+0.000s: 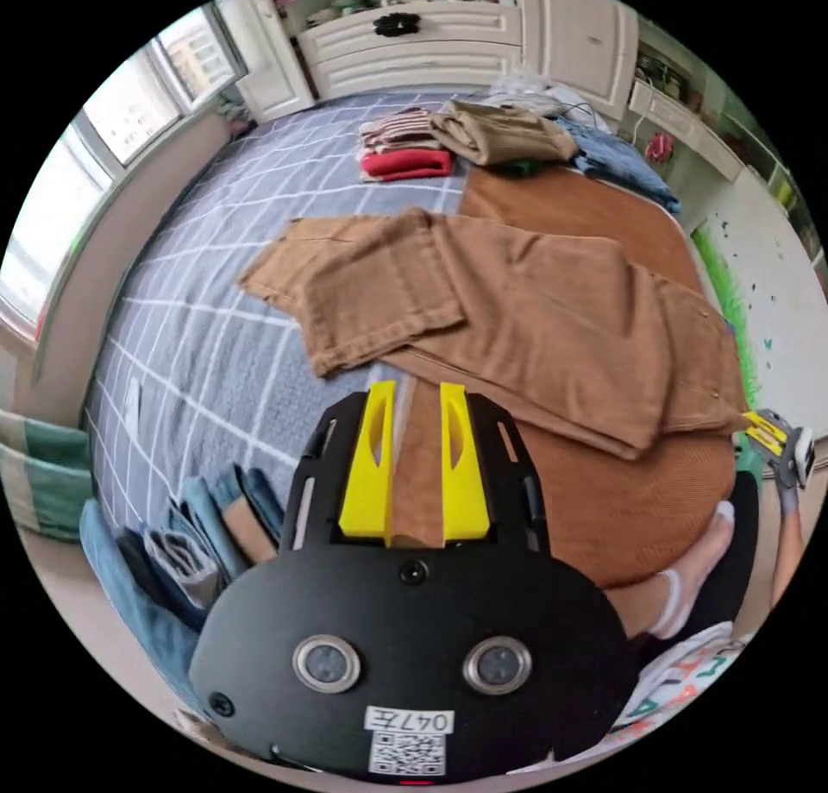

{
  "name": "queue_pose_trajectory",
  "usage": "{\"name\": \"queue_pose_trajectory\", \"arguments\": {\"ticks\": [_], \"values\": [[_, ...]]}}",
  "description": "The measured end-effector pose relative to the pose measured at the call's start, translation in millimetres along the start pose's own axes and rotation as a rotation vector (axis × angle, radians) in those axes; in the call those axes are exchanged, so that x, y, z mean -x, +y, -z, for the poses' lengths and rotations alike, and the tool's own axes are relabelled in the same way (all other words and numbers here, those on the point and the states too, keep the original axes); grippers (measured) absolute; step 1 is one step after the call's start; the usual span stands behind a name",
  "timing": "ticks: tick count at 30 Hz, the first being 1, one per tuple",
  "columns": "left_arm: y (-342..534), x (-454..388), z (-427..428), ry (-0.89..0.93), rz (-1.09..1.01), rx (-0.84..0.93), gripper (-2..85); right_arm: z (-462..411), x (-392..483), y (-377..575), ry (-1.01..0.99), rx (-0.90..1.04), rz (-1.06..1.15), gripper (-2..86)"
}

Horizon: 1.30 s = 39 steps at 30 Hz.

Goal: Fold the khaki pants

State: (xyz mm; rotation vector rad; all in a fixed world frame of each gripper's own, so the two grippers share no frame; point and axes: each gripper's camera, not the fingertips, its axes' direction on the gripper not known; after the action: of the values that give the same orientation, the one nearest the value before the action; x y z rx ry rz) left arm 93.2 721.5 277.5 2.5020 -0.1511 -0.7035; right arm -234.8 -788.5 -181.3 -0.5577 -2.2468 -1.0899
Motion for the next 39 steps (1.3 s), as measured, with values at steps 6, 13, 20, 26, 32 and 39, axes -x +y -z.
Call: {"name": "queue_pose_trajectory", "arguments": {"ticks": [6,13,20,26,32,39], "values": [[-0.4,-37.3,-84.8,-0.209,-0.509,-0.116,8.9,7.6,-12.7,-3.7,-0.033,0.03,-0.108,0.9],[-4.3,-48.3,-192.9,-0.049,-0.451,-0.07,8.1,14.1,-34.0,-5.5,-0.075,0.063,-0.152,0.9],[13.8,-18.7,-196.2,0.015,-0.534,-0.059,2.0,14.4,-51.5,-2.8,-0.1,0.072,-0.169,0.7],[-80.0,170.7,-160.0,-0.414,0.014,-0.171,10.0,11.5,-67.5,-3.1,-0.124,0.088,-0.178,0.8],[-18.9,324.0,-186.0,-0.231,0.346,-0.141,10.7,9.8,-78.1,-3.5,-0.125,0.102,-0.174,0.8],[107.2,378.3,-390.0,0.139,0.449,0.113,7.5,6.9,-88.1,-0.8,-0.127,0.096,-0.177,0.8]]}}
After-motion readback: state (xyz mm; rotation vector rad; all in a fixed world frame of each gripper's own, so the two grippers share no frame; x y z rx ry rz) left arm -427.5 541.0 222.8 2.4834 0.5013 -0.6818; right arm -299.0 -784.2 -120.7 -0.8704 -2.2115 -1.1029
